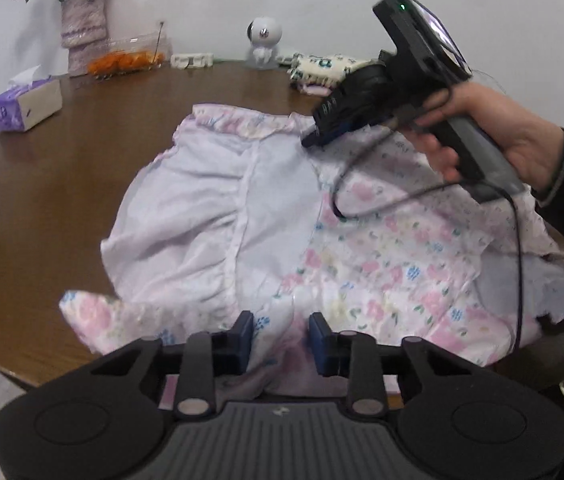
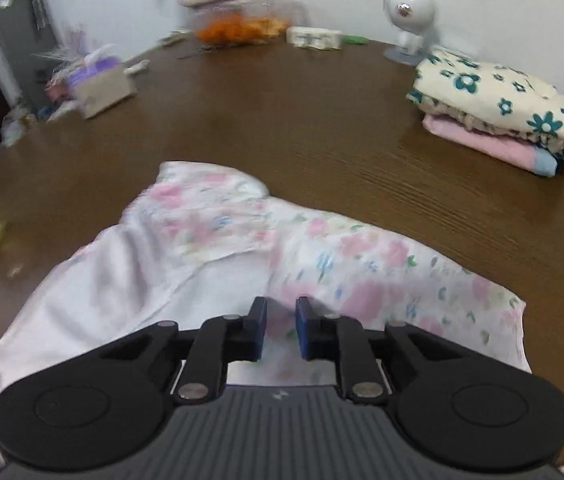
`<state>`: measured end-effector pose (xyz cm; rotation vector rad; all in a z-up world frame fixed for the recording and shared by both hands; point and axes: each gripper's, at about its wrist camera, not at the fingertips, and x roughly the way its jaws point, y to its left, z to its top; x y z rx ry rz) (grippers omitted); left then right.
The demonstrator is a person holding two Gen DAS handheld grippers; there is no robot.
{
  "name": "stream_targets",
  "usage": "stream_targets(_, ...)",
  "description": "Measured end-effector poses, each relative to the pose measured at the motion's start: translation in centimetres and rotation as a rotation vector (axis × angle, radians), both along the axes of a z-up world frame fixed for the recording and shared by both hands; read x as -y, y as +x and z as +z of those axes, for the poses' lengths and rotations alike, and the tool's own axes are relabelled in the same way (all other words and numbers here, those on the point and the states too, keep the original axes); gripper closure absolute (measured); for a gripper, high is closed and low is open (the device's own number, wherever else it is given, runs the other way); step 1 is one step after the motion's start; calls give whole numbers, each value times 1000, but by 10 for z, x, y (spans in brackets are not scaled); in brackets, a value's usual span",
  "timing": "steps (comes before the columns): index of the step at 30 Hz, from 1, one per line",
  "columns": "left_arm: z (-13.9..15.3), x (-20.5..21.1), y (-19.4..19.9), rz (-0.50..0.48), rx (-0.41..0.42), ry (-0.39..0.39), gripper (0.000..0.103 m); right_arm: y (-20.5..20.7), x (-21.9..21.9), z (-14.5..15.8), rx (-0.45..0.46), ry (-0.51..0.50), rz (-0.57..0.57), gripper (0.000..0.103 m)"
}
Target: Fold clothes
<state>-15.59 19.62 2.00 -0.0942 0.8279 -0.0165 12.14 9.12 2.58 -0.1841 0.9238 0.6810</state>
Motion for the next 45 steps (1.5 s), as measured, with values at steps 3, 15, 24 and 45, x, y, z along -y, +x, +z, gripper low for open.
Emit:
stream_targets(3,-2,1,-1,7,17,25,76,8,0,0,34,-8,-43,87)
stream_targets(15,8,120,20,-264,36,-120,78,41,129,8,-128,112,-177,75)
stream_targets(24,-11,143,13,-341,-30,-64,102,45,104,-7,-28,59,-165,102)
stream_targets(45,6,126,27,-244,69,23,101,-90,262,38,117,97,-155,42)
